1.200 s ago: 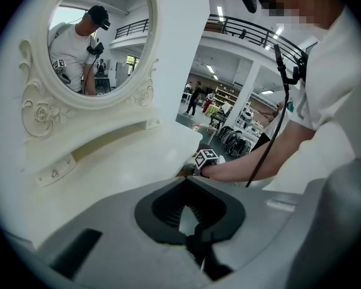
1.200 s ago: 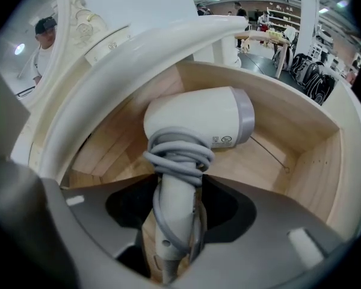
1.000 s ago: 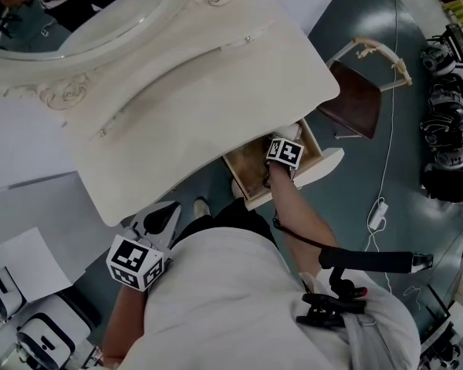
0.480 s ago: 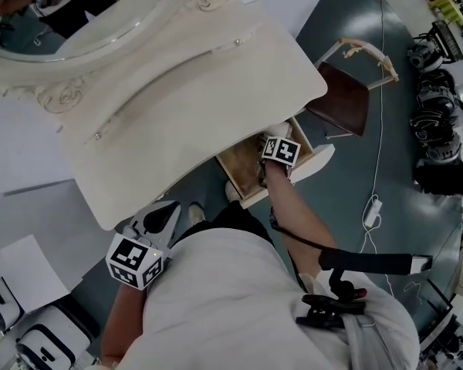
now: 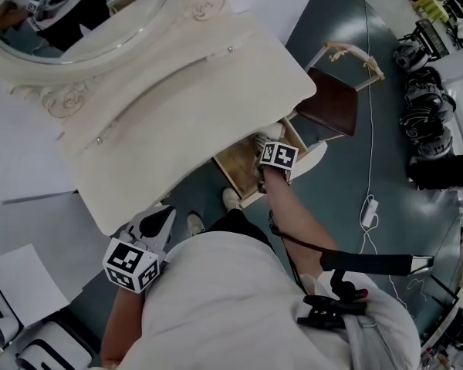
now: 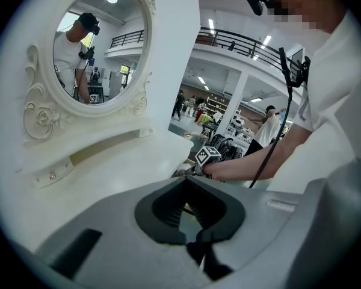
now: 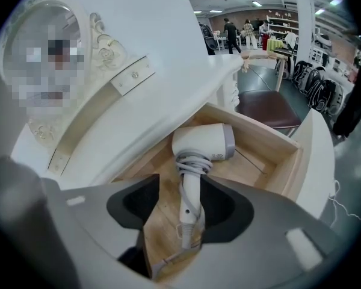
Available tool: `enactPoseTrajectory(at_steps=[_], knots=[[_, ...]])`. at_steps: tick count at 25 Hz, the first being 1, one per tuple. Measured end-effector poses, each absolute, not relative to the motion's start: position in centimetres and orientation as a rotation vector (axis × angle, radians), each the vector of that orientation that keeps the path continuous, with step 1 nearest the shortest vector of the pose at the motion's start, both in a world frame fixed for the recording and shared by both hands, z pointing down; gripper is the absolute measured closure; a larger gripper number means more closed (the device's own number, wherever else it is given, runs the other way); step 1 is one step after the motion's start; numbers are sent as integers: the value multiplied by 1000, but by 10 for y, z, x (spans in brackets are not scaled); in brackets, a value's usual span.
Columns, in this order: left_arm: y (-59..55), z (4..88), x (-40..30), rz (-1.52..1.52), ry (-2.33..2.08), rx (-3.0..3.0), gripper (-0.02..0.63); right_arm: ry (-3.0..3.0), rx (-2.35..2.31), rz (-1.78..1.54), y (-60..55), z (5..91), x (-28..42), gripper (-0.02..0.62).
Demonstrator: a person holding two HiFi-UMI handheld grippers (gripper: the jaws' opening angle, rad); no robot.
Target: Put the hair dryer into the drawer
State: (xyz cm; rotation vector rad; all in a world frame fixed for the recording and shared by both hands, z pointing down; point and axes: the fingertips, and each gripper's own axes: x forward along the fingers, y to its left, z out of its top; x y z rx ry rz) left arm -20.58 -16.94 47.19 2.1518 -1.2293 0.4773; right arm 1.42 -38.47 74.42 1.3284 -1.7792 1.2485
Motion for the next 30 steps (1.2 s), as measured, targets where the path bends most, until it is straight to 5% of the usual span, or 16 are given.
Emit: enactPoseTrajectory(at_steps=[18, 30], knots=[[-108, 463, -232, 424, -1185, 2238, 604, -1841, 1320, 1128, -307, 698, -1, 593], [-64, 467, -251, 397, -1143, 2281, 604, -1916, 1241, 1053, -233, 662, -28, 594]])
